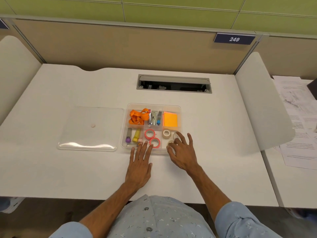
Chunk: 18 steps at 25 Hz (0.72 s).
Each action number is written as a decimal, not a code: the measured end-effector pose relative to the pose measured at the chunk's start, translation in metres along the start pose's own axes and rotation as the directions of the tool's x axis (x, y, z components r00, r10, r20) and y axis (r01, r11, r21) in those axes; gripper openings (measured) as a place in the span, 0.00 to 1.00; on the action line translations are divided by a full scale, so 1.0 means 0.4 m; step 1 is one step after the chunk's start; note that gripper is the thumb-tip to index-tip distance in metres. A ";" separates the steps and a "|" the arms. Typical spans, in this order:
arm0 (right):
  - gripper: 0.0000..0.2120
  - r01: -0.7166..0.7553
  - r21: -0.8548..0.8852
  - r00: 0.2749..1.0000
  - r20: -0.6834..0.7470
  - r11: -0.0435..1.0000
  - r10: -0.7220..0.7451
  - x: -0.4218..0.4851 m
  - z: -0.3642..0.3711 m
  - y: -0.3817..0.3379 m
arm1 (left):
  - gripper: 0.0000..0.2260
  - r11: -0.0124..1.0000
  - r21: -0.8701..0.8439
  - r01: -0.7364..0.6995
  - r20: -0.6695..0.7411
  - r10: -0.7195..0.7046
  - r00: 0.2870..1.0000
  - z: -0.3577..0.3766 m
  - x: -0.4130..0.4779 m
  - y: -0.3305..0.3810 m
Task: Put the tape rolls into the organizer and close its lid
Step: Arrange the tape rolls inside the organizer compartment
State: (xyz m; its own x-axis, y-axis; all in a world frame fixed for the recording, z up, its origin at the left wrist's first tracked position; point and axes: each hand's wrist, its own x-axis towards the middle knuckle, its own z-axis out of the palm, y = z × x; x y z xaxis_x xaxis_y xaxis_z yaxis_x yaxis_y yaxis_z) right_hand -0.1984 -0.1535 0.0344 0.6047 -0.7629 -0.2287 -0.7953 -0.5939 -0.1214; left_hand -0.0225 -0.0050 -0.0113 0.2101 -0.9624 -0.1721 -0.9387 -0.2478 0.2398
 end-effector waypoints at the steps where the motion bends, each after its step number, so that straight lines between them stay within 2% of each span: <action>1: 0.25 -0.001 0.004 1.000 0.010 1.000 0.001 0.002 0.000 -0.008 | 0.34 1.000 -0.002 0.002 -0.001 -0.002 1.000 0.000 0.000 0.002; 5: 0.24 0.002 0.051 1.000 0.021 0.999 -0.003 0.012 0.001 -0.039 | 0.34 1.000 -0.013 -0.007 -0.015 0.006 1.000 -0.004 0.001 0.000; 12: 0.24 -0.017 0.115 0.999 -0.042 0.993 0.022 0.012 0.004 -0.051 | 0.34 1.000 -0.003 -0.027 0.001 0.027 1.000 -0.004 -0.001 -0.015; 15: 0.24 -0.106 0.090 0.992 -0.065 0.990 0.112 0.009 -0.004 -0.028 | 0.34 0.999 -0.003 -0.034 -0.010 0.034 0.999 -0.005 0.002 -0.015; 18: 0.24 -0.081 0.040 0.996 -0.034 0.996 0.083 -0.001 0.001 -0.017 | 0.34 0.999 -0.001 -0.034 -0.015 0.034 0.999 -0.003 0.000 -0.016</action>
State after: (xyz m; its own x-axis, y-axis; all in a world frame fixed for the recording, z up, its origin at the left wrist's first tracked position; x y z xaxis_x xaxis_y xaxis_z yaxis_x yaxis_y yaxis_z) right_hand -0.1930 -0.1491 0.0350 0.5380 -0.8177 -0.2046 -0.8429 -0.5192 -0.1413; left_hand -0.0162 -0.0037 -0.0116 0.1826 -0.9718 -0.1494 -0.9449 -0.2155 0.2466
